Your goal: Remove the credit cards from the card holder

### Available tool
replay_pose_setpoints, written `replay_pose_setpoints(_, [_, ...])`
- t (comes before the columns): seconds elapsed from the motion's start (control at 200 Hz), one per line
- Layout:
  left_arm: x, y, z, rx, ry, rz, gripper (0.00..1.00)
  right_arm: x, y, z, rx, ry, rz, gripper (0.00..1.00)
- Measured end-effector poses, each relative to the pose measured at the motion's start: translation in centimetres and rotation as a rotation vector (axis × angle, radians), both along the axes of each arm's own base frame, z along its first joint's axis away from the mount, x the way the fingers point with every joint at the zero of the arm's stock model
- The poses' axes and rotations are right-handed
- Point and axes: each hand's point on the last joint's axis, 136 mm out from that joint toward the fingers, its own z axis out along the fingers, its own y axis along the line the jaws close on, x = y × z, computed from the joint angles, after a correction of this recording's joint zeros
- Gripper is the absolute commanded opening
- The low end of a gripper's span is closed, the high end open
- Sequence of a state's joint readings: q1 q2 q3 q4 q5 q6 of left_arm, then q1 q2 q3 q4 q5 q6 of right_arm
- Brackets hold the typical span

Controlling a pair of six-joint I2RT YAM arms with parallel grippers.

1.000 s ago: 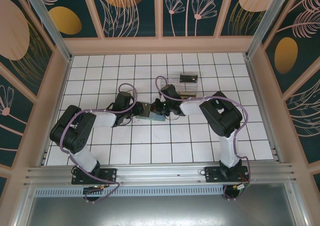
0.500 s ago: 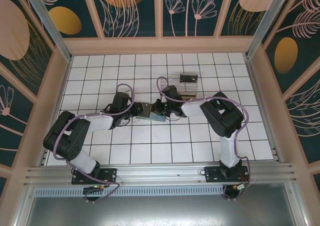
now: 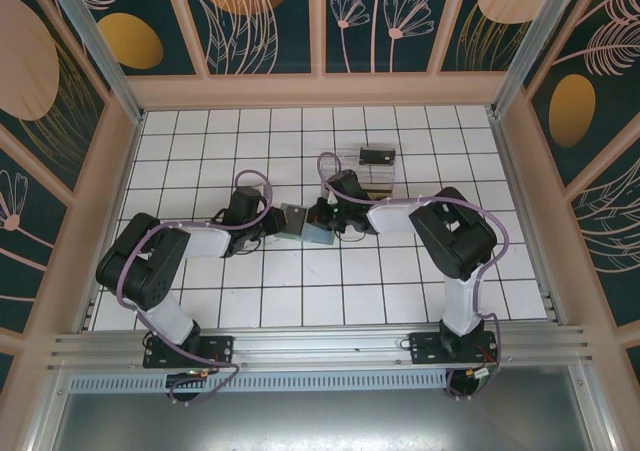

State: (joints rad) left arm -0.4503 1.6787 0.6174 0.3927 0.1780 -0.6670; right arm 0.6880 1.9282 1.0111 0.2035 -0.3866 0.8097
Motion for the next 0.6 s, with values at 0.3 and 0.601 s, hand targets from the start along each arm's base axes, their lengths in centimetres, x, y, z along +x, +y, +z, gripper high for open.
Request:
replay_pose_setpoints(0.3, [-0.2, 0.2, -0.3, -0.012, -0.003, 0.018, 0.15, -0.9, 0.6, -0.1, 0.000, 0.016, 0.016, 0.17])
replay_pose_setpoints(0.601, [-1.1, 0.8, -0.4, -0.049, 0.002, 0.056, 0.14, -1.1, 1.2, 0.2, 0.003, 0.029, 0.020, 0.16])
